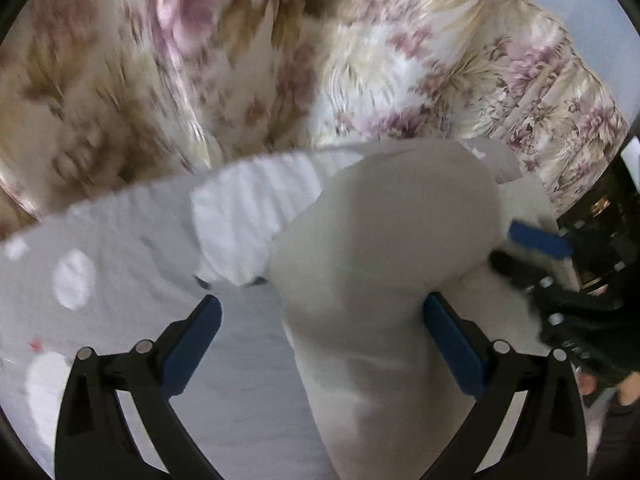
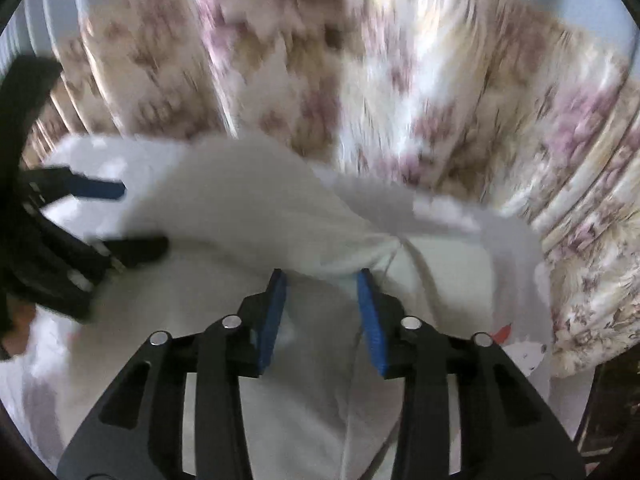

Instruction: Fold large clothes

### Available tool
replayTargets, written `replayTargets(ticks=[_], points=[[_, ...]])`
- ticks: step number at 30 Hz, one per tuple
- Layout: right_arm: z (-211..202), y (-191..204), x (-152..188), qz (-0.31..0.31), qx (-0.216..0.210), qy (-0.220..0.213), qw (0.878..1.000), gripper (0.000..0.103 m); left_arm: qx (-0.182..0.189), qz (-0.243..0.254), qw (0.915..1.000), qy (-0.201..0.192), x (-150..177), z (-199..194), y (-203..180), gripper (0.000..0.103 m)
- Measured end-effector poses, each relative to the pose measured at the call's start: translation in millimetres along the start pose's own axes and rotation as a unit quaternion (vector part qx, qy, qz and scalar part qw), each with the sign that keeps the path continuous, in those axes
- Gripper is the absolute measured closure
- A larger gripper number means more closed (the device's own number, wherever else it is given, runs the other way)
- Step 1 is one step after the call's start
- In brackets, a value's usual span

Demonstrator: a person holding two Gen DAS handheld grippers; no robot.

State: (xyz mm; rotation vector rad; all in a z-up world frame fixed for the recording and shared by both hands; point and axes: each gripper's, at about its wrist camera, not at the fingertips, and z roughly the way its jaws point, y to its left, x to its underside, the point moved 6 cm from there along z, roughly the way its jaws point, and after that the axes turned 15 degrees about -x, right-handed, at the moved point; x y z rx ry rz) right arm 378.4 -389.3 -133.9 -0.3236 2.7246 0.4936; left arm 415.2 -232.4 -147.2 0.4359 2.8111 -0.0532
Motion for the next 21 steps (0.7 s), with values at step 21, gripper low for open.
replayTargets(ticks=[21], points=[[-30.1,1.9,9.6,0.005,-0.016,-0.033,0.999,0.068,-0.064,0.063,0.9933,-0.073,25.8,-42.6,-14.6,0.002]])
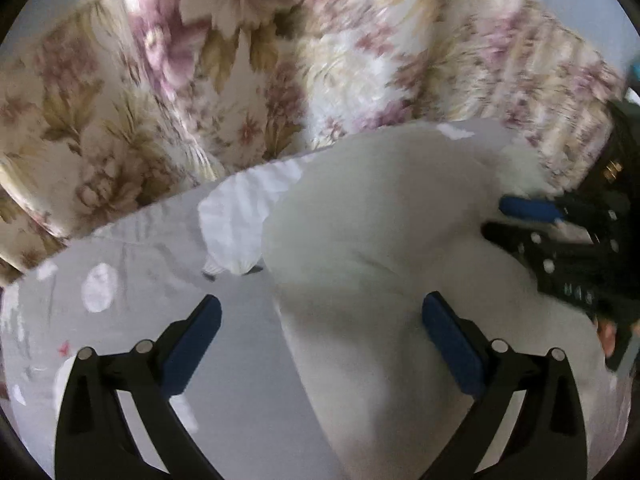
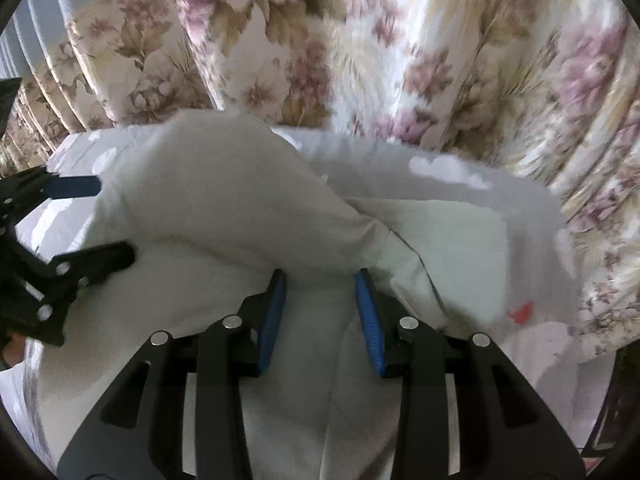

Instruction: Fold large clothes

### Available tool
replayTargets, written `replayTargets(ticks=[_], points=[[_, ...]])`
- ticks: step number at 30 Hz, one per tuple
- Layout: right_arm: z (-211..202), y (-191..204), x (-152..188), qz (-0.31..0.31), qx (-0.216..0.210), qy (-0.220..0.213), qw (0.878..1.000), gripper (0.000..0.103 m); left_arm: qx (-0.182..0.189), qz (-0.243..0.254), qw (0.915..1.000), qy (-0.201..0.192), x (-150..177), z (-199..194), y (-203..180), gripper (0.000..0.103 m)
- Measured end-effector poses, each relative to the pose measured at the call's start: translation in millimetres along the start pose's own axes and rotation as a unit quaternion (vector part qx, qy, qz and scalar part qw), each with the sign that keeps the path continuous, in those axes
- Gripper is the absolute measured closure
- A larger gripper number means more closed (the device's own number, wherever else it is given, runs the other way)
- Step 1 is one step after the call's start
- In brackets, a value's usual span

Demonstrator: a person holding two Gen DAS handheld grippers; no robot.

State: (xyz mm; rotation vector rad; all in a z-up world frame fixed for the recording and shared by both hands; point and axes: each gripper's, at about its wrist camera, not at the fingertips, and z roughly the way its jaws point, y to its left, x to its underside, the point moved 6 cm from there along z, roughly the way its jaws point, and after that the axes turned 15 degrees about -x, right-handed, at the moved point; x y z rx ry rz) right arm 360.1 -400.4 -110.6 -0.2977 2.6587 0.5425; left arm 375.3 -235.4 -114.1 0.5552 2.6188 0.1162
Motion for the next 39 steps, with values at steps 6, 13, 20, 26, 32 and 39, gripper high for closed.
replayTargets(ticks=[6,13,20,26,32,39], points=[[-55.6,42.9,32.0,-0.03,-0.003,-0.023,0.999,0.064,0.019,0.014,0.9997,-0.01,49.5,-47.6,-4.9,0.002],[-37.8,47.9,83.2,-0.046,0.019,0.015,0.999,0.063,-0.011,0.046,0.9989,-0.001,82.6,-30.5,-31.7,0.001],[-19.3,38.8,92.3,-0.057,0.018,0.02,0.998,0.058,0.019,0.036,0.9992,0.001,87.9,-14.9,-31.6,0.001],[-18.6,37.4,94.8,-0.05,0.017,0.015,0.999,0.057,0.014,0.039,0.9991,-0.005,87.9,-14.6,-34.9,0.001],[-18.7,38.4,95.6,-0.047,0.022,0.01,0.999,0.057,0.001,0.043,0.999,-0.014,87.9,-15.4,-36.2,0.001],[-20.6,35.8,96.9,-0.036,0.025,-0.002,0.999,0.056,0.004,0.036,0.9992,-0.017,89.4,-15.0,-36.7,0.001]])
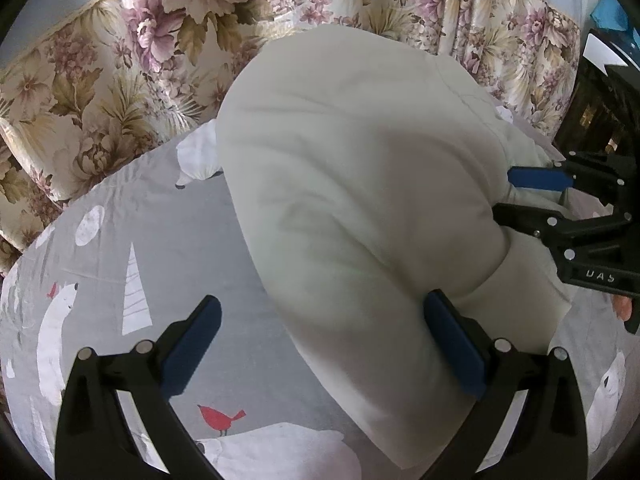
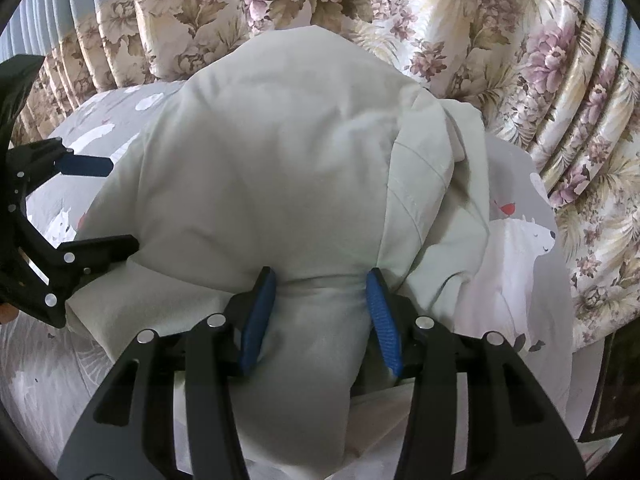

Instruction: Fold large clothes

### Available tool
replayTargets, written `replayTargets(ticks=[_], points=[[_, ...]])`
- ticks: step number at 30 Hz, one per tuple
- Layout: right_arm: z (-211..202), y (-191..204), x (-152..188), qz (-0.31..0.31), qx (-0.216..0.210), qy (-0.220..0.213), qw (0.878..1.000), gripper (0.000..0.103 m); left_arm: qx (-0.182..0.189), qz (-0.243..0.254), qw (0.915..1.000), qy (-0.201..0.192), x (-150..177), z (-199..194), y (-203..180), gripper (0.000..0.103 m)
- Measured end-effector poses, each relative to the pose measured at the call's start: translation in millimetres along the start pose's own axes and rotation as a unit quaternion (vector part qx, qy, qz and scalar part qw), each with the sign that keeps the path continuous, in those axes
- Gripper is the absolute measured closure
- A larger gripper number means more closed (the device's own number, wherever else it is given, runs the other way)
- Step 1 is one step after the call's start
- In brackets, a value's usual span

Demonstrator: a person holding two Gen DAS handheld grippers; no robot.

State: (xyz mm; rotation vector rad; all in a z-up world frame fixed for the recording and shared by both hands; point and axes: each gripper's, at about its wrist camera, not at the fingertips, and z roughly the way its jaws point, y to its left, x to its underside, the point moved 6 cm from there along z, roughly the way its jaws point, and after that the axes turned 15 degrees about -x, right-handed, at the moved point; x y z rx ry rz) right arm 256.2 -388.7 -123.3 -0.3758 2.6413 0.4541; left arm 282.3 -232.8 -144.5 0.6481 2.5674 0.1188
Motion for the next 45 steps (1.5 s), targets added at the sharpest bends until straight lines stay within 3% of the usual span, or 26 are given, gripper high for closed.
replayTargets(ticks=[1,3,5,7,9,11,15,18,21,25,30,32,36,38,41,45], points=[[-0.4,-0.1,0.0,0.002,0.005,0.0,1.0,0.055,0.003,-0.003,1.0,0.004,-0.6,-0.2,1.0,0.001],[-4.2,-5.5,-1.4,0.017,0.035,-0.003,0.999,0.03,0.009,-0.003,0.9999,0.011,-1.9,-2.2,3.0,0.001],[-15.2,-7.7,-5.3,0.027,0.023,-0.012,0.999,0.028,0.017,-0.005,0.9997,0.017,-4.6,-8.6,9.0,0.001],[-38.5,-12.5,-8.9,0.049,0.01,-0.053,0.997,0.027,0.013,-0.016,0.9997,0.013,-8.9,-18.0,19.4,0.001],[-63.8,-27.1,-10.7,0.081,0.007,-0.095,0.992,0.016,0.006,-0.032,0.9995,0.003,-14.4,-24.6,31.2,0.001],[-74.6,-46.9,-9.5,0.12,0.011,-0.108,0.987,0.013,0.024,-0.068,0.9974,0.002,-20.9,-26.8,42.1,0.002],[-62.8,-73.0,-1.2,0.197,-0.039,-0.108,0.974,0.013,0.099,-0.116,0.9872,0.048,-20.4,-8.3,32.4,0.002],[-52.9,-74.2,2.8,0.215,-0.055,-0.104,0.969,0.013,0.099,-0.101,0.9878,0.065,-16.2,8.0,8.8,0.002],[-41.5,-75.2,4.8,0.231,-0.074,-0.099,0.965,0.013,0.122,-0.109,0.9845,0.062,-16.2,4.6,-1.5,0.002],[-30.6,-69.4,2.2,0.226,-0.086,-0.082,0.967,0.013,0.102,-0.087,0.9898,0.049,-18.1,2.3,-14.0,0.001],[-14.6,-51.4,-5.3,0.209,-0.119,-0.068,0.968,0.013,0.108,-0.062,0.9917,0.034,-15.7,0.2,-20.9,0.001],[-1.1,-43.3,-5.9,0.19,-0.115,-0.045,0.974,0.013,0.112,-0.043,0.9925,0.025,-13.4,0.2,-22.1,0.001],[2.4,-29.8,-14.1,0.162,-0.117,-0.053,0.978,0.018,0.12,-0.038,0.9916,0.031,-16.2,2.1,-21.3,0.001],[9.4,-27.8,-17.7,0.16,-0.111,-0.037,0.98,0.017,0.116,-0.034,0.9921,0.034,-17.8,2.8,-22.5,0.001],[17.8,-31.8,-15.8,0.17,-0.122,-0.024,0.977,0.017,0.108,-0.023,0.9935,0.028,-17.6,2.7,-25.9,0.001],[19.5,-26.8,-12.4,0.159,-0.116,-0.014,0.98,0.022,0.101,-0.004,0.9947,0.018,-16.0,0.3,-26.9,0.009]])
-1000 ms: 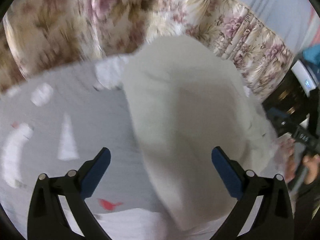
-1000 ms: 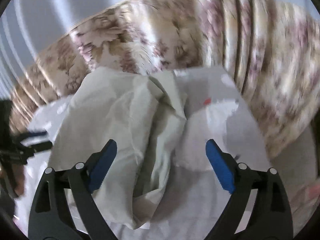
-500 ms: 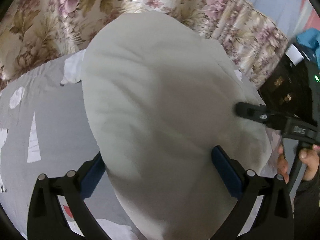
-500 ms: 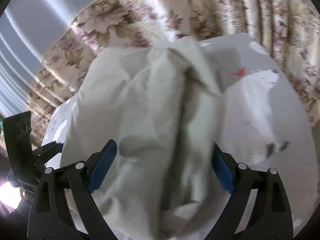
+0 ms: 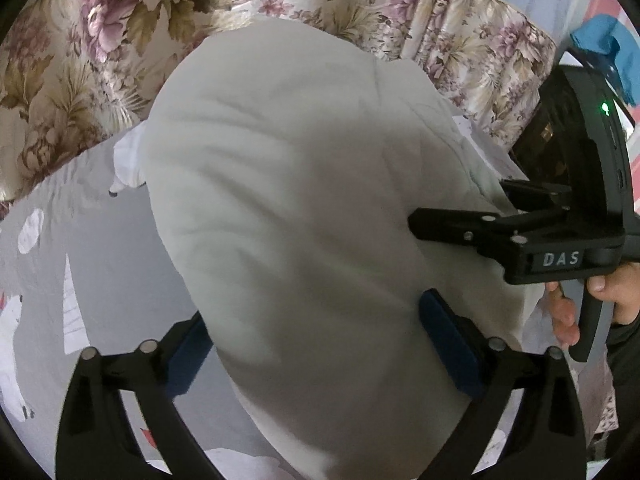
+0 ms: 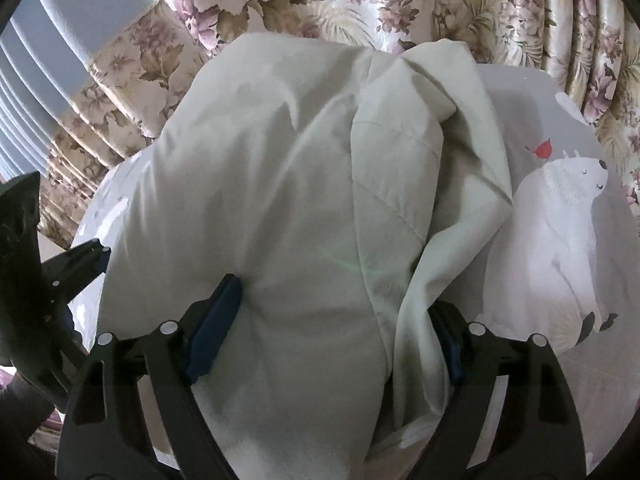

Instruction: Fold large clothes

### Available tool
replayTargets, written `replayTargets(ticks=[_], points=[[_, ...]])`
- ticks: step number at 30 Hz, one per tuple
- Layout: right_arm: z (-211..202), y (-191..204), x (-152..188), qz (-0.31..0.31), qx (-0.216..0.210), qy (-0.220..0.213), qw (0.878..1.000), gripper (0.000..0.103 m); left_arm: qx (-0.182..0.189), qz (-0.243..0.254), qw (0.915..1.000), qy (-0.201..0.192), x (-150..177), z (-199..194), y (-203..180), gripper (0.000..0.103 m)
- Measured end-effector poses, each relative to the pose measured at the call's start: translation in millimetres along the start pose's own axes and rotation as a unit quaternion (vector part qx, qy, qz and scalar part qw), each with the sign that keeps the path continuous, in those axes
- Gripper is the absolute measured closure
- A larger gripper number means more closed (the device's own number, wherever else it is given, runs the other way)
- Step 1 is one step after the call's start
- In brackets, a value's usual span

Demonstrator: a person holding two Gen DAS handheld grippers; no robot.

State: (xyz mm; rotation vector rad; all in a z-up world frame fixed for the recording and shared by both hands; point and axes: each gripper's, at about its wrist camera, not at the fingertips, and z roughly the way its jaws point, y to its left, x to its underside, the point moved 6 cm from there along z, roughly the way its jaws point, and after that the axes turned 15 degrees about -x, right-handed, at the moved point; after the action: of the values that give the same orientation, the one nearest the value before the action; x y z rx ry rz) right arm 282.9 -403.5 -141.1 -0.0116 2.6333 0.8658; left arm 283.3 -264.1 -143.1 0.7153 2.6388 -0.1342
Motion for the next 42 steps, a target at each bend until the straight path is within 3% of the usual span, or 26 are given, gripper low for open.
replayTargets(ticks=[4,6,20,31,33,36,38,42], points=[[1.8,6.2,-0.9,-0.005,0.006,-0.004,1.0,0.034,-0.018,0.01,0.9997,-0.014,-1.7,-7.5,1.6,0.027],[-2.6,7.0,0.5,-0.009,0.008,-0.013,1.0,0.043,-0.015,0.006,0.9998,-0.014,-3.4,-8.8,5.1,0.03],[-9.1,19.6,5.6,-0.028,0.024,-0.053,0.998,0.057,-0.029,0.01,0.9991,-0.029,-3.9,-17.9,6.9,0.042],[-25.0,57.1,0.5,-0.04,0.001,-0.092,0.995,0.066,-0.013,-0.001,0.9984,-0.055,-13.7,-50.9,20.7,0.066],[-30.1,66.9,-1.0,-0.045,-0.01,-0.1,0.994,0.067,-0.01,0.001,0.9984,-0.057,-13.9,-54.7,21.2,0.066],[-24.4,62.0,-2.4,-0.034,0.003,-0.074,0.997,0.066,-0.001,0.002,0.9992,-0.039,-11.5,-46.1,22.4,0.062],[-19.0,54.8,-2.5,-0.027,0.015,-0.06,0.998,0.062,-0.001,-0.001,0.9997,-0.025,-8.5,-38.9,22.4,0.053],[-9.8,41.1,1.4,-0.027,0.047,-0.017,0.998,0.041,-0.008,0.006,1.0,-0.001,4.7,-23.6,19.7,0.029]])
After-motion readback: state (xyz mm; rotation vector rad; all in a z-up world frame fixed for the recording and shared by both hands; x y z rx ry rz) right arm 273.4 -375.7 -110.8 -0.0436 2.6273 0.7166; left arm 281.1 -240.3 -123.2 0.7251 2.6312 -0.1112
